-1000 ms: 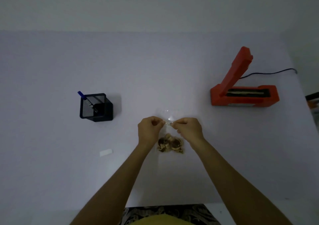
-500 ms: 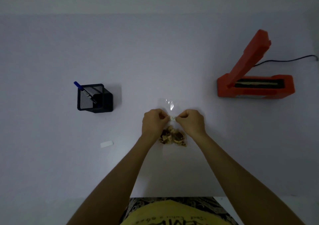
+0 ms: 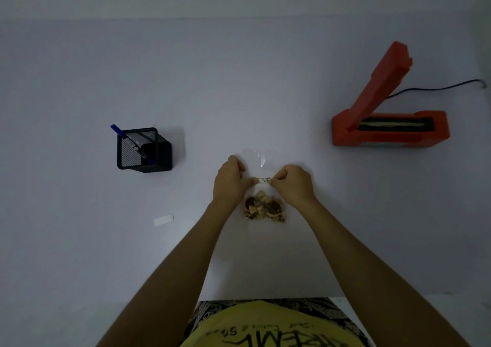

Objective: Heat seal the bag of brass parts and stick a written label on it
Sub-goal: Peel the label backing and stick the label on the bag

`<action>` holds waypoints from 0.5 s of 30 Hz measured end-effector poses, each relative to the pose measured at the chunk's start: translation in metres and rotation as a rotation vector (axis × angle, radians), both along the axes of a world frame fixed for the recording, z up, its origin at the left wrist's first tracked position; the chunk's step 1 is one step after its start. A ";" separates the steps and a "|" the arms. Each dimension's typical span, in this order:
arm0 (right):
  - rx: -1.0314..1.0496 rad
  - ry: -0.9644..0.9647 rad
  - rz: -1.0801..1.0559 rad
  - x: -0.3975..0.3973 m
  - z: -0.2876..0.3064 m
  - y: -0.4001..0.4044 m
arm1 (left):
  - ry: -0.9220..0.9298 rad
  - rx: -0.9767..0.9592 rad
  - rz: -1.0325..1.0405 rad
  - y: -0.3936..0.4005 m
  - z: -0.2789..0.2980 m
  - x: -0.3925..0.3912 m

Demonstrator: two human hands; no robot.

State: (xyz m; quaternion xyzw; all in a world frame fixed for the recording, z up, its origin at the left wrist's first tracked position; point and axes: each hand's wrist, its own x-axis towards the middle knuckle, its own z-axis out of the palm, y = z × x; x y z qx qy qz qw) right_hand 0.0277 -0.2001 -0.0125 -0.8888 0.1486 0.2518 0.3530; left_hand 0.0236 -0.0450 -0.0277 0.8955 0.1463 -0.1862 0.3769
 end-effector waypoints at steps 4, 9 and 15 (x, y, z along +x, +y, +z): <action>-0.073 -0.012 0.005 -0.004 -0.008 0.007 | 0.050 0.002 -0.029 0.001 0.000 0.007; -0.101 0.004 0.038 0.002 -0.006 0.000 | 0.090 -0.017 0.011 0.001 0.001 0.008; -0.048 -0.006 0.019 0.005 -0.008 -0.012 | 0.098 -0.017 0.026 -0.001 0.002 0.007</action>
